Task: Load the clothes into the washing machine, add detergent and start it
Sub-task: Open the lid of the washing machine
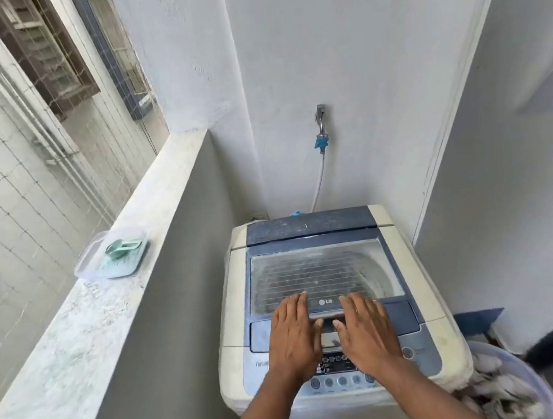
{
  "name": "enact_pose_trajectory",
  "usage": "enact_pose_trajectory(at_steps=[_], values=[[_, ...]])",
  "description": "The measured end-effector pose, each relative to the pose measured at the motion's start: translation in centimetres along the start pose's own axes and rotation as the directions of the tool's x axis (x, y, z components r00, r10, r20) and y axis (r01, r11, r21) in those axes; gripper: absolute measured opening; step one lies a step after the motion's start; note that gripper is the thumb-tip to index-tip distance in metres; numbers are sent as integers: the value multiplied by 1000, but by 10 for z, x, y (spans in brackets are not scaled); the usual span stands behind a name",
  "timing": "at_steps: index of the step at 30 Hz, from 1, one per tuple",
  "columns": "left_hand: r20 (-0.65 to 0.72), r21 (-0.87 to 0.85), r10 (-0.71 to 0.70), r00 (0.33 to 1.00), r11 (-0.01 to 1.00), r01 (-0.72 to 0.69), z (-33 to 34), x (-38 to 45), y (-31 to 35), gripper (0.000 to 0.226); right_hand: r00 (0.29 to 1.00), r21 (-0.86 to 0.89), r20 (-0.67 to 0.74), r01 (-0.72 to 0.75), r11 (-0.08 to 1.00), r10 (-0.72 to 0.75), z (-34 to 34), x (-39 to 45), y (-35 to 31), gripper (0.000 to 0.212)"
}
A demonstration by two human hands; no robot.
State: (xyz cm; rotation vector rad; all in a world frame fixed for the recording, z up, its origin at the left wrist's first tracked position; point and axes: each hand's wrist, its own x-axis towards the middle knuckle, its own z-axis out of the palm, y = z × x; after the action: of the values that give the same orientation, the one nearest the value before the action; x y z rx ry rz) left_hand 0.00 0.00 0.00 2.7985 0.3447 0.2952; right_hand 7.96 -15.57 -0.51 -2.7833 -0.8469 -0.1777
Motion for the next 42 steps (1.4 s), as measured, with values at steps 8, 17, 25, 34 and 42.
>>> enact_pose_trajectory(at_steps=[8, 17, 25, 34, 42], values=[[41, -9, 89, 995, 996, -89, 25, -20, -5, 50, 993, 37, 102, 58, 998, -61, 9, -19, 17, 35], [147, -58, 41, 988, 998, -33, 50, -18, 0, 51, 972, 106, 205, 98, 990, -118, 29, -18, 31, 34], [201, -17, 66, 977, 998, -64, 55, -10, -5, 44, 942, 192, 290, 116, 975, -169, 34, -9, 28, 38], [277, -30, 63, 959, 998, -57, 44, 0, -3, 27, 910, 196, 369, 120, 973, -187, 30, 0, 28, 44], [184, -31, 49, 982, 999, -44, 23, 10, 2, 21, 926, 196, 307, 165, 967, -220, -3, 9, 23, 51]])
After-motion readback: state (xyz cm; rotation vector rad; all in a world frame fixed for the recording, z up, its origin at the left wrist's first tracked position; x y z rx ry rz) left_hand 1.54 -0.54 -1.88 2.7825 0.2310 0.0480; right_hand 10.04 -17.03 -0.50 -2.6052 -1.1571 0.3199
